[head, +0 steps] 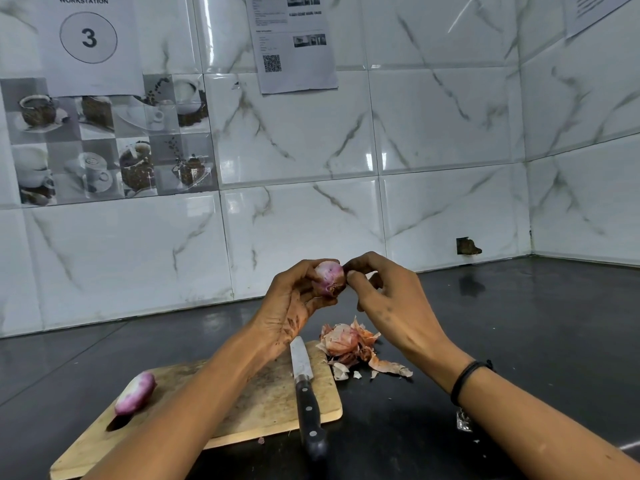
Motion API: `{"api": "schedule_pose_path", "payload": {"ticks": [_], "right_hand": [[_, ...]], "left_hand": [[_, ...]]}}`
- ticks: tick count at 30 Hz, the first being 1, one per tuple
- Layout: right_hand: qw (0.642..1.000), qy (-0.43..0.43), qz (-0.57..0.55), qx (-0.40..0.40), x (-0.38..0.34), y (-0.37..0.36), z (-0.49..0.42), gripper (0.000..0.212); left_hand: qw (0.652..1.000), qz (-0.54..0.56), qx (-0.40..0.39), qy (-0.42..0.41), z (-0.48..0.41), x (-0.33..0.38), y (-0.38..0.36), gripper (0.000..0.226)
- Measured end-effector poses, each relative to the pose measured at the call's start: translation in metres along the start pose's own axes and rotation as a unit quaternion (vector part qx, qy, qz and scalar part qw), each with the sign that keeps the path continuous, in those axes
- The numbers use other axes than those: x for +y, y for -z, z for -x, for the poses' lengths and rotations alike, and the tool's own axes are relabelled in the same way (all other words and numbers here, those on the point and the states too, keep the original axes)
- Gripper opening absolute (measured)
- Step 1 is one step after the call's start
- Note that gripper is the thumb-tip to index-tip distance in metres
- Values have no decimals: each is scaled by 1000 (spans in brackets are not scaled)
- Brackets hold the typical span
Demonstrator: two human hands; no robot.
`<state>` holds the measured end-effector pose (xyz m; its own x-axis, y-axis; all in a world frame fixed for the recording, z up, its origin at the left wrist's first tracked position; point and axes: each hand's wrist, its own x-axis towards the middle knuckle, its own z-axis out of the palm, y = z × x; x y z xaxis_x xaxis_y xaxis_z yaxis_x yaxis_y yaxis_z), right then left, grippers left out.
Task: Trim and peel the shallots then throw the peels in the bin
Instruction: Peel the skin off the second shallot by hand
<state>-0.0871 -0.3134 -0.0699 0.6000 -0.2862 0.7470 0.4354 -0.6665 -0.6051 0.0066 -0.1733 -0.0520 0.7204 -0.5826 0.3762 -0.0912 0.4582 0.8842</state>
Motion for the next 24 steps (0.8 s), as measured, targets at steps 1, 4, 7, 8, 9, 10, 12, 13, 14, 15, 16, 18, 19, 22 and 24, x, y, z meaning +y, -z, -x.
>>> {"api": "schedule_pose_path", "payload": {"ticks": [1, 4, 7, 8, 9, 10, 12, 13, 14, 15, 16, 18, 19, 22, 24], "right_hand": [[1000, 3, -1, -2, 0, 0, 0, 16], [1000, 14, -1, -6, -1, 1, 0, 19], [1000, 28, -8, -6, -2, 1, 0, 19], [999, 32, -11, -5, -2, 1, 0, 18], [999, 36, -14, -4, -3, 1, 0, 17], [999, 40, -17, -4, -3, 1, 0, 16], [999, 46, -24, -3, -4, 1, 1, 15], [998, 49, -27, -2, -4, 1, 1, 15], [998, 52, -28, -2, -5, 1, 1, 15], [998, 55, -29, -2, -5, 1, 1, 15], [998, 58, -29, -3, -5, 1, 1, 15], [998, 60, -25, -4, -5, 1, 1, 14], [998, 61, -25, -6, -5, 1, 2, 14], [998, 64, -24, -8, -6, 1, 1, 13], [997, 69, -19, -9, -7, 1, 1, 11]], "left_hand": [[1000, 8, 0, -2, 0, 1, 1, 40], [1000, 24, 3, -8, -1, 2, 1, 46], [999, 44, 11, -12, 0, 3, 0, 50], [999, 48, 12, -16, 1, 3, -1, 48], [998, 51, 13, -20, 1, 4, -2, 46], [998, 52, 13, -24, 2, 5, -3, 42], [998, 48, 19, -31, 3, 5, -4, 28], [998, 46, 23, -33, 4, 6, -5, 25], [998, 45, 24, -33, 4, 6, -5, 24], [998, 44, 24, -33, 4, 6, -5, 24], [998, 44, 26, -33, 4, 6, -5, 29], [998, 44, 34, -29, 3, 6, -4, 38], [998, 48, 37, -26, 3, 6, -3, 42], [997, 65, 34, -19, 2, 6, -2, 43], [997, 69, 28, -18, 3, 6, -3, 33]]}}
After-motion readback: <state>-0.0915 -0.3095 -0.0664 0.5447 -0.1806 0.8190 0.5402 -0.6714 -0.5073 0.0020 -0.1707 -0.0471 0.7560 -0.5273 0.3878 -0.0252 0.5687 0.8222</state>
